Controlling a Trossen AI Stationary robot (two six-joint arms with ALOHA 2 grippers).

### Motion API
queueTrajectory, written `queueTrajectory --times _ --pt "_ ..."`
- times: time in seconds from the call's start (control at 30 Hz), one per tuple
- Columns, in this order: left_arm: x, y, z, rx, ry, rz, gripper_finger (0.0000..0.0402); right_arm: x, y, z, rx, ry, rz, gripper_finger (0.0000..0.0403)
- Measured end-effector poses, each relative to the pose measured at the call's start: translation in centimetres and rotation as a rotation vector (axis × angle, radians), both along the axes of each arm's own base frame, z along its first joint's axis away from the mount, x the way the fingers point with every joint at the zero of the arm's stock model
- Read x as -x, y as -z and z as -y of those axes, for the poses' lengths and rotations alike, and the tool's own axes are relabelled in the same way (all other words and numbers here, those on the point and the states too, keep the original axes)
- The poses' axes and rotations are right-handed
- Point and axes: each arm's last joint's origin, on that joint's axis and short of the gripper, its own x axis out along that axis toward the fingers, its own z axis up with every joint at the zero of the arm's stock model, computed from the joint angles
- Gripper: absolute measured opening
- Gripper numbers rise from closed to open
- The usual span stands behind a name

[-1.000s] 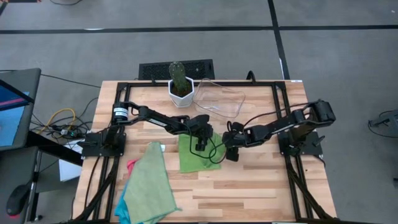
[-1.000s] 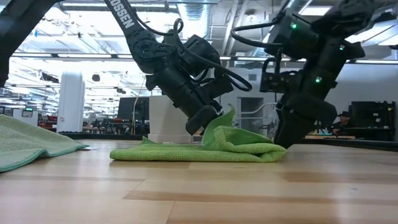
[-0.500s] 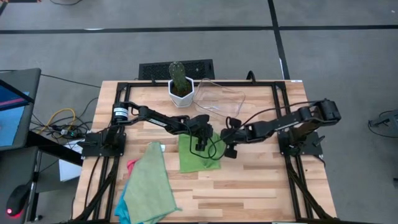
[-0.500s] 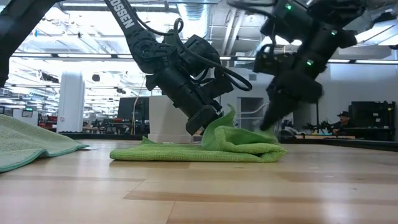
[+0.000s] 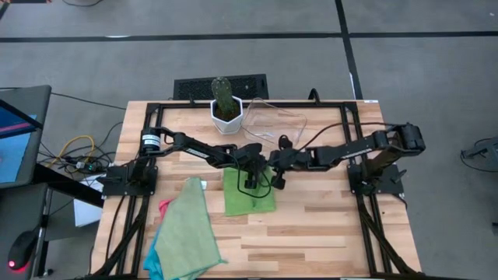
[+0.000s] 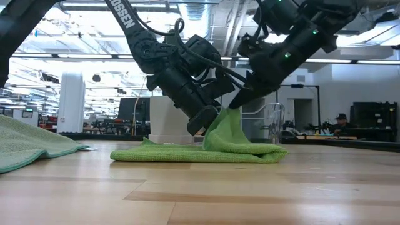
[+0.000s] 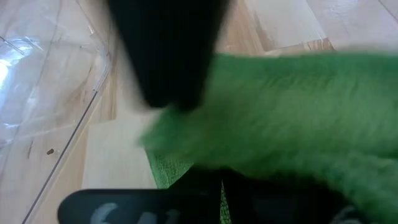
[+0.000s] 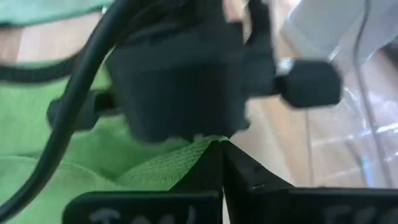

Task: Fold microfiber towels
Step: Fold the green towel

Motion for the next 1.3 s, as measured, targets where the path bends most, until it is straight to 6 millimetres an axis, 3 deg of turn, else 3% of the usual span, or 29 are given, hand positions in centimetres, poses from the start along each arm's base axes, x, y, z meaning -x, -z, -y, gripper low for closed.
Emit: queueTrajectory --times 0.17,0.47,0.63,0.77,0.83,0.9,1.1,1.3 --pt "0.0 0.0 0.0 0.001 0.000 0.000 0.0000 -0.1 -0.1 0.3 -0.001 -0.003 0.007 0.0035" --pt "0.0 0.0 0.0 0.001 0.000 0.000 0.0000 -0.1 -0.4 0.0 -0.044 -0.058 0.027 0.0137" --pt "-0.2 -0.4 0.1 0.002 0.013 0.030 0.0000 1.1 -2.5 -0.7 -0.039 -0.076 0.067 0.0170" --pt "-0.3 -0.7 0.0 0.001 0.015 0.049 0.0000 2.5 -4.7 -1.2 -0.018 -0.067 0.113 0.0175" --pt "0.0 0.2 0.0 0.004 0.010 0.002 0.0000 2.7 -6.2 -1.5 -0.029 -0.071 0.186 0.0174" --pt "-0.1 0.0 0.0 -0.001 0.007 0.009 0.0000 3.0 -6.5 -2.0 -0.032 -0.086 0.188 0.0173" --pt "-0.1 0.0 0.0 0.001 0.009 0.005 0.0000 2.6 -5.4 -2.5 -0.036 -0.098 0.143 0.0171" --pt "0.0 0.1 0.0 -0.007 -0.002 -0.006 0.0000 3.0 -0.9 -3.5 -0.109 -0.064 0.023 0.0167"
